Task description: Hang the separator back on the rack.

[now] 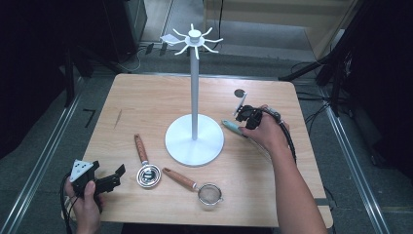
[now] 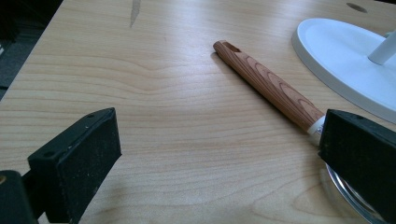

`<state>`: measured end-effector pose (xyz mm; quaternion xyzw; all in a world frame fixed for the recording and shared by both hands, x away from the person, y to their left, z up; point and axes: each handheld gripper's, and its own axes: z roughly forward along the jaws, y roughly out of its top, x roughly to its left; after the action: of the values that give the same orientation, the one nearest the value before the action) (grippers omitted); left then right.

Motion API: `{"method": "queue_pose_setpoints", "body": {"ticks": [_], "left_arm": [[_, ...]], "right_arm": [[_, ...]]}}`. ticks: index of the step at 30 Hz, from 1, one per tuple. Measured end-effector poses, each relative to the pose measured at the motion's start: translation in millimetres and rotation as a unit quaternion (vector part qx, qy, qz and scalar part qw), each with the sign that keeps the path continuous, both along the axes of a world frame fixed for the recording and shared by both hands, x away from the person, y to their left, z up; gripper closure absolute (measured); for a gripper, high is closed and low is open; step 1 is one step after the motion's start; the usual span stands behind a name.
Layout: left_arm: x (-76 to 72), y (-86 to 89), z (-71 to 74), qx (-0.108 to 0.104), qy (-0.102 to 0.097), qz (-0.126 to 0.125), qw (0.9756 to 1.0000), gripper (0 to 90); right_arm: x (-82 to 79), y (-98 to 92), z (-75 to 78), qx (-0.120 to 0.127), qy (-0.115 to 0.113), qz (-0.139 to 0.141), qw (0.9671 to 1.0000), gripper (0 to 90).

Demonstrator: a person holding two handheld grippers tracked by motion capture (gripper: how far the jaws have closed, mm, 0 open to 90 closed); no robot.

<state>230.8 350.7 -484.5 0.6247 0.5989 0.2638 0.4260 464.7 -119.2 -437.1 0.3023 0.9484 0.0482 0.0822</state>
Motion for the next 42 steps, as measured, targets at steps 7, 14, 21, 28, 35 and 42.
{"method": "queue_pose_setpoints", "body": {"ticks": [7, 14, 21, 28, 35, 42], "left_arm": [[0.3, 0.2, 0.0, 0.000, 0.002, -0.001, 1.0000, 0.0], [0.3, 0.3, 0.0, -0.001, 0.002, -0.001, 1.0000, 0.0], [0.5, 0.1, 0.0, 0.001, 0.003, 0.000, 1.0000, 0.0], [0.6, 0.2, -0.1, 0.000, 0.004, 0.001, 1.0000, 0.0], [1.2, -0.1, -0.1, 0.000, 0.006, 0.000, 1.0000, 0.0], [1.1, -0.3, -0.1, 0.001, 0.006, 0.002, 1.0000, 0.0]], "right_arm": [[3.5, 8.0, -9.2, -0.012, 0.012, 0.005, 0.9998, 66.2], [7.4, 9.1, -19.1, -0.025, 0.032, 0.002, 0.9992, 68.8], [9.6, 10.9, -23.2, -0.032, 0.049, 0.015, 0.9982, 70.1], [10.6, 14.7, -22.7, -0.039, 0.054, 0.011, 0.9977, 70.4], [11.8, 15.4, -23.0, -0.039, 0.061, -0.011, 0.9973, 70.3], [14.6, 16.4, -23.2, -0.024, 0.108, -0.065, 0.9917, 70.7]]}}
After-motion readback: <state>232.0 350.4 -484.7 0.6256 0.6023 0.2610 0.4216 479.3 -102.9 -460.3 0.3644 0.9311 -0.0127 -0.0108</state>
